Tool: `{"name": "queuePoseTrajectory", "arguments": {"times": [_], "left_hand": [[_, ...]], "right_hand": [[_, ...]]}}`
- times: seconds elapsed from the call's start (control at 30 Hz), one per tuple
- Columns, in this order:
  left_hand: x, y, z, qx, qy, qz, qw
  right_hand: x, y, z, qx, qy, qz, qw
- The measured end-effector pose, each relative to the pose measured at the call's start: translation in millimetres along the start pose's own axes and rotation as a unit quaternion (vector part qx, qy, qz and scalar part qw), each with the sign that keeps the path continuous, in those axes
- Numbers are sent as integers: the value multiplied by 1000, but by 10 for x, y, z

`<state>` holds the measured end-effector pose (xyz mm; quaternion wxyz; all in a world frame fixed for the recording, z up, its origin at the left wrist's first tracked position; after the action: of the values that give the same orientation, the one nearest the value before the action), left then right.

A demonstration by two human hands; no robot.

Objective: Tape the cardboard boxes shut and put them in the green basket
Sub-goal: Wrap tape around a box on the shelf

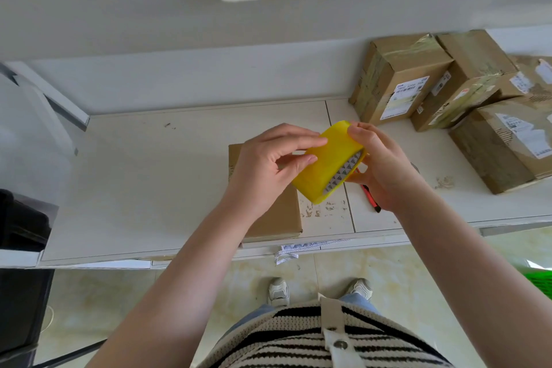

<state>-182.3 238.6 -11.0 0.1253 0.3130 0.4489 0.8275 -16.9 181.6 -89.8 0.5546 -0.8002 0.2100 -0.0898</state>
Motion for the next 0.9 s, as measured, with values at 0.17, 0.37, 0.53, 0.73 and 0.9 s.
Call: {"name": "queuePoseTrajectory", "arguments": {"times": [0.17,0.37,0.53,0.73,0.9], "left_hand": [[35,-57,-22,9,22,-6,1000],[37,-61,-33,30,40,-1,999],[9,64,-37,-14,50,124,991],[-170,188,-126,-70,30,276,958],[-224,115,-119,-25,18,247,969]], "right_hand": [[-12,39,-22,-31,-24,-17,999],[-12,33,-47,-39,-28,-36,998],[-11,80,-43,-61,-25,-48,997],[56,168,-20,-103,-8,-69,992],[46,262,-26,-138,-21,-112,984]]}}
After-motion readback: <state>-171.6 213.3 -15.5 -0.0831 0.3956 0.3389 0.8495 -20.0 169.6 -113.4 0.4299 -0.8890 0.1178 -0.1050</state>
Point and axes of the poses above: each hand's wrist, its own z-axis towards the middle knuckle, its own x-axis out of the back of the hand, y = z × x, the point moved 8 cm from there along z, towards the middle knuckle, and after that the axes turned 2 degrees about x, right-handed, at the moved point
